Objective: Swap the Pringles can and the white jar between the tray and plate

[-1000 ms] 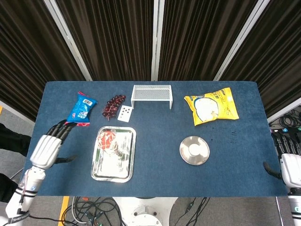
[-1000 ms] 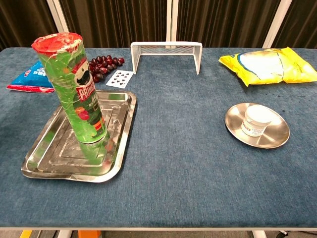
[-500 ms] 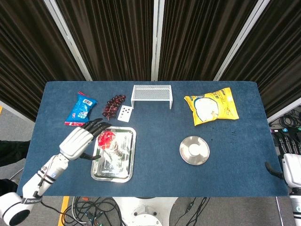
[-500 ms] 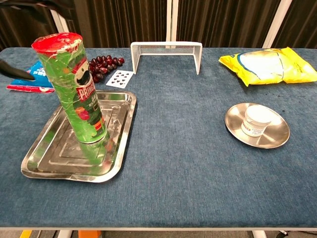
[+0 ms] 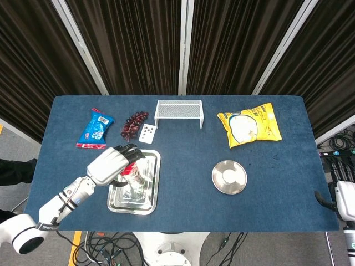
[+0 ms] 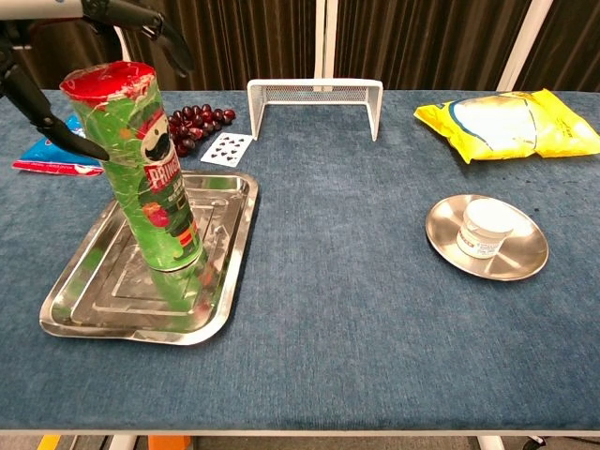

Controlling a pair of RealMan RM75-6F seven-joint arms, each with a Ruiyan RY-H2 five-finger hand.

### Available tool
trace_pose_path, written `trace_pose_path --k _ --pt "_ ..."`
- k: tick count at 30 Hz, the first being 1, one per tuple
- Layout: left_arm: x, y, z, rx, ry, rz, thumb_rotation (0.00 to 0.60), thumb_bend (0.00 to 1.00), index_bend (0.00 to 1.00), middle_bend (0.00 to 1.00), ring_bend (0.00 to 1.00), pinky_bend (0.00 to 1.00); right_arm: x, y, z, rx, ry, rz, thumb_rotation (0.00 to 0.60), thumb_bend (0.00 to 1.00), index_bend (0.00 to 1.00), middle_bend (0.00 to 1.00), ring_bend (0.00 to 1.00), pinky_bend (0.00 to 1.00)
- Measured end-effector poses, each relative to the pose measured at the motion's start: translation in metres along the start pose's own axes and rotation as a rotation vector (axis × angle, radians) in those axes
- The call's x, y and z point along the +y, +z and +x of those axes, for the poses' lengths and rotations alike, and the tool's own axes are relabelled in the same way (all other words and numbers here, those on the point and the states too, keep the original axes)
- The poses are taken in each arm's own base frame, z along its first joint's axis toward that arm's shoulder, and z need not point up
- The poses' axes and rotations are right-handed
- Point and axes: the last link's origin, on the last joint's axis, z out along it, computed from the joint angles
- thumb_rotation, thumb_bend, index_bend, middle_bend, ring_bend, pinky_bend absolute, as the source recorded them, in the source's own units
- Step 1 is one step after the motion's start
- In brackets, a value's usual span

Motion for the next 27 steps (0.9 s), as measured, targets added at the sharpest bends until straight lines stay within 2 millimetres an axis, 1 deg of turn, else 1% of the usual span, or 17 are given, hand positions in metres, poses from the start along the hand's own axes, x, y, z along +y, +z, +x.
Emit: trace_pose_path --k 2,5,11,14,19,22,27 --pt "-0.002 0.001 -0.001 0.012 0.007 0.015 0.6 0.0 0.31 0.31 0.24 0.55 0.001 0.0 0.0 0.0 0.001 -0.001 0.6 0.21 0.0 0.0 0.0 0.0" --pt "-0.004 0.003 -0.003 0.017 0.001 0.031 0.6 0.0 0.36 0.35 0.29 0.63 0.0 0.0 0.0 0.0 0.002 -0.001 0.6 0.21 0.0 0.0 0.0 0.0" --pt "-0.006 0.005 -0.006 0.025 -0.007 0.029 0.6 0.01 0.54 0.46 0.4 0.73 0.0 0.001 -0.002 -0.003 0.003 -0.002 0.6 0.21 0.0 0.0 0.0 0.0" --pt "-0.005 0.006 -0.007 0.027 -0.008 0.023 0.6 0.02 0.56 0.49 0.43 0.75 0.001 0.001 -0.002 -0.003 0.004 -0.005 0.6 0.21 0.0 0.0 0.0 0.0" --pt "-0.002 0.014 -0.002 0.064 -0.009 -0.004 0.6 0.02 0.56 0.52 0.45 0.77 0.004 0.001 -0.001 0.001 0.008 -0.011 0.6 0.21 0.0 0.0 0.0 0.0" --pt "0.002 0.024 0.005 0.077 -0.009 -0.032 0.6 0.02 0.56 0.52 0.45 0.77 0.004 0.001 0.0 0.005 0.011 -0.012 0.6 0.21 0.0 0.0 0.0 0.0" --pt "0.013 0.051 0.019 0.086 0.01 -0.094 0.6 0.02 0.56 0.52 0.45 0.77 0.007 0.001 0.0 0.004 0.015 -0.022 0.6 0.21 0.0 0.0 0.0 0.0"
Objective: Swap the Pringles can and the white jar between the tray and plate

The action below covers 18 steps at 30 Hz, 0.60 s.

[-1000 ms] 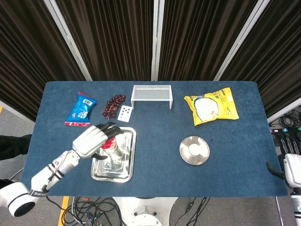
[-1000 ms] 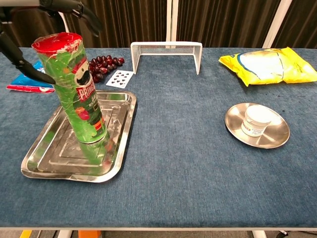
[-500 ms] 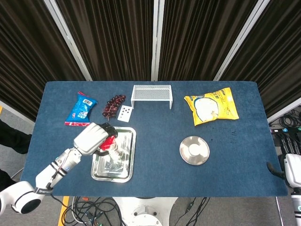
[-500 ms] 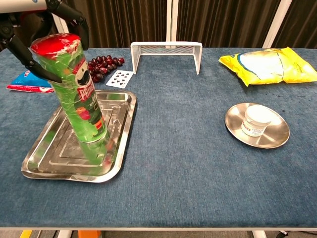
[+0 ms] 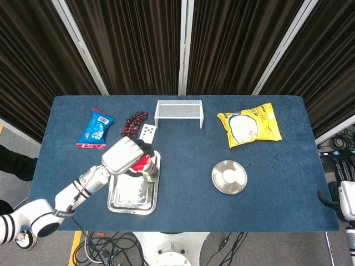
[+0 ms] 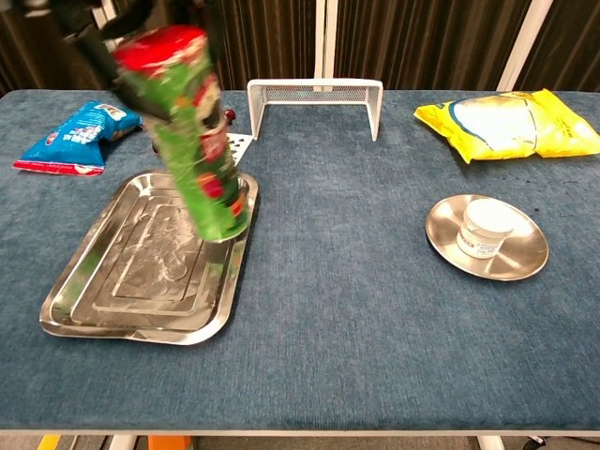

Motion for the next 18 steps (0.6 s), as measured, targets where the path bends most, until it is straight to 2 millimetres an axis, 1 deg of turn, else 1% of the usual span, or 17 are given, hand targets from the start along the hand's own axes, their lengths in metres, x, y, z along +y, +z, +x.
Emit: trace_pose_path --k 7,11,18 --pt "0.01 0.042 0.008 -0.01 0.013 -0.056 0.6 0.02 0.56 0.51 0.45 0.77 0.004 0.001 -0.001 -0.003 0.007 -0.009 0.6 0.21 0.0 0.0 0.0 0.0" --pt "0.018 0.065 0.005 -0.023 0.019 -0.084 0.6 0.02 0.56 0.51 0.45 0.77 0.007 0.001 -0.002 -0.003 0.012 -0.014 0.6 0.21 0.0 0.0 0.0 0.0" --pt "0.029 0.093 -0.001 -0.017 -0.017 -0.11 0.6 0.02 0.56 0.51 0.45 0.77 0.012 0.001 -0.003 -0.006 0.018 -0.025 0.6 0.21 0.0 0.0 0.0 0.0"
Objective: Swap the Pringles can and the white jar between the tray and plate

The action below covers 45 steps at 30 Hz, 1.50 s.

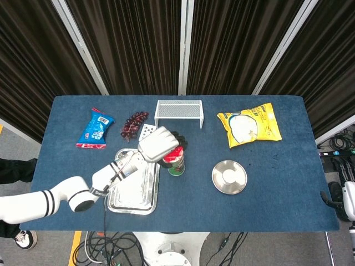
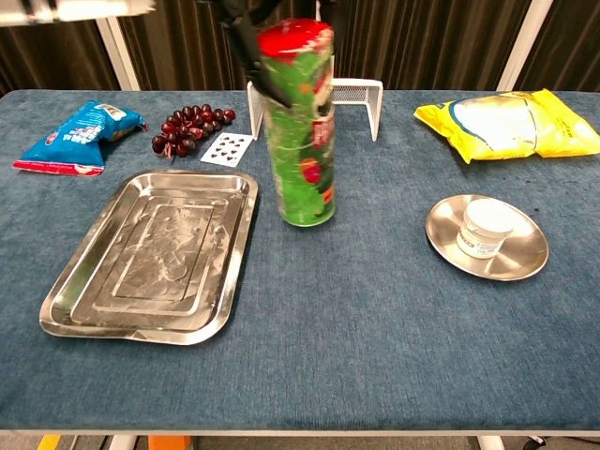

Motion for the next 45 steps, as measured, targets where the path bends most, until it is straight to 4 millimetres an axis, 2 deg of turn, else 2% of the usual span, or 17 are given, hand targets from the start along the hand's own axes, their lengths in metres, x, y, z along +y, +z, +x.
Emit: trace_pose_path --k 10,15,20,29,33,38,45 --pt "-0.001 0.009 -0.014 0.013 0.032 -0.004 0.6 0.02 0.54 0.49 0.44 0.75 0.004 0.0 -0.003 -0.009 0.008 -0.008 0.6 0.21 0.0 0.0 0.0 0.0" --pt "0.0 0.008 -0.017 0.011 0.023 -0.006 0.6 0.02 0.45 0.46 0.43 0.74 0.003 0.0 -0.003 -0.008 0.01 -0.007 0.6 0.21 0.0 0.0 0.0 0.0" --pt "-0.002 0.008 -0.015 0.046 0.017 -0.007 0.6 0.02 0.34 0.37 0.37 0.71 0.004 0.0 -0.005 -0.019 0.008 -0.008 0.6 0.21 0.0 0.0 0.0 0.0" --pt "-0.001 0.007 -0.021 0.039 0.012 -0.022 0.6 0.02 0.3 0.32 0.28 0.65 0.005 0.001 -0.007 -0.024 0.01 -0.012 0.6 0.21 0.0 0.0 0.0 0.0" --pt "-0.001 0.007 -0.018 0.051 0.016 -0.022 0.6 0.02 0.28 0.3 0.25 0.63 0.006 0.001 -0.007 -0.022 0.012 -0.015 0.6 0.21 0.0 0.0 0.0 0.0" --pt "-0.003 0.004 -0.013 0.069 0.033 -0.02 0.6 0.01 0.25 0.25 0.19 0.55 0.006 0.001 -0.005 -0.016 0.014 -0.013 0.6 0.21 0.0 0.0 0.0 0.0" --pt "-0.004 -0.001 -0.005 0.103 0.041 -0.014 0.6 0.01 0.25 0.24 0.18 0.53 0.004 0.001 -0.005 -0.018 0.012 -0.005 0.6 0.21 0.0 0.0 0.0 0.0"
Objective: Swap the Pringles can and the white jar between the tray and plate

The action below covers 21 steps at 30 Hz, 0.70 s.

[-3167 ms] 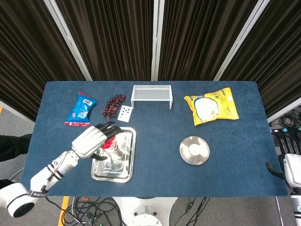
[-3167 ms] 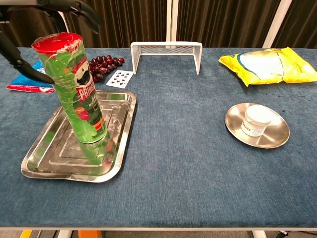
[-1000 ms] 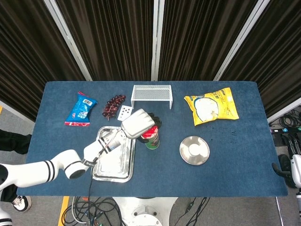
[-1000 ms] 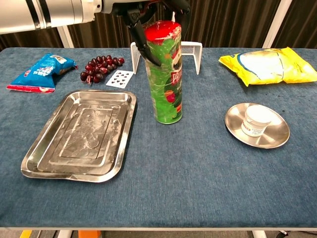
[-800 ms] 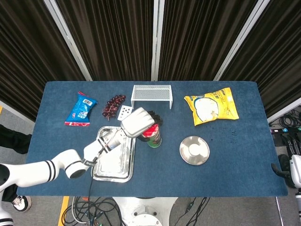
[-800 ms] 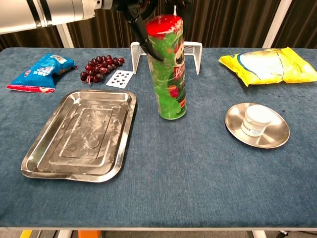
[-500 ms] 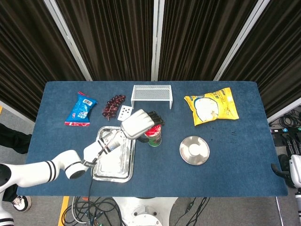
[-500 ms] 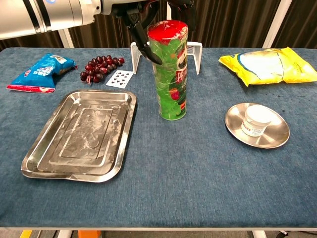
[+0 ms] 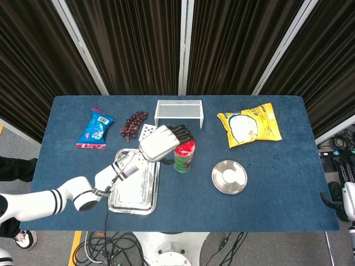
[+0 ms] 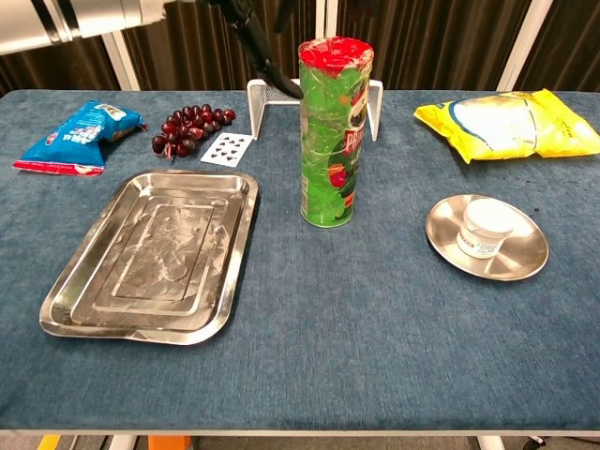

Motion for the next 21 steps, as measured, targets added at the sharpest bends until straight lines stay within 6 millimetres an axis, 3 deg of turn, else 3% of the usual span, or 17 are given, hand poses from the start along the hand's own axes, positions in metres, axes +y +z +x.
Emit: trace_pose_path --k 4,10,14,21 --pt "-0.005 -0.01 0.008 0.024 0.009 0.021 0.6 0.01 0.25 0.23 0.18 0.53 -0.003 0.001 0.0 -0.003 -0.006 0.013 0.6 0.21 0.0 0.0 0.0 0.0" --pt "-0.028 -0.053 0.018 0.061 0.022 0.143 0.6 0.0 0.24 0.23 0.18 0.53 -0.016 0.005 0.003 -0.013 -0.032 0.057 0.6 0.21 0.0 0.0 0.0 0.0" --pt "-0.05 -0.106 0.015 0.067 0.021 0.301 0.6 0.0 0.25 0.23 0.18 0.52 -0.035 0.011 0.002 -0.032 -0.067 0.118 0.6 0.21 0.0 0.0 0.0 0.0" --pt "-0.071 -0.208 -0.003 0.047 0.018 0.577 0.6 0.0 0.24 0.23 0.16 0.44 -0.093 0.026 -0.005 -0.079 -0.156 0.286 0.6 0.21 0.0 0.04 0.0 0.02"
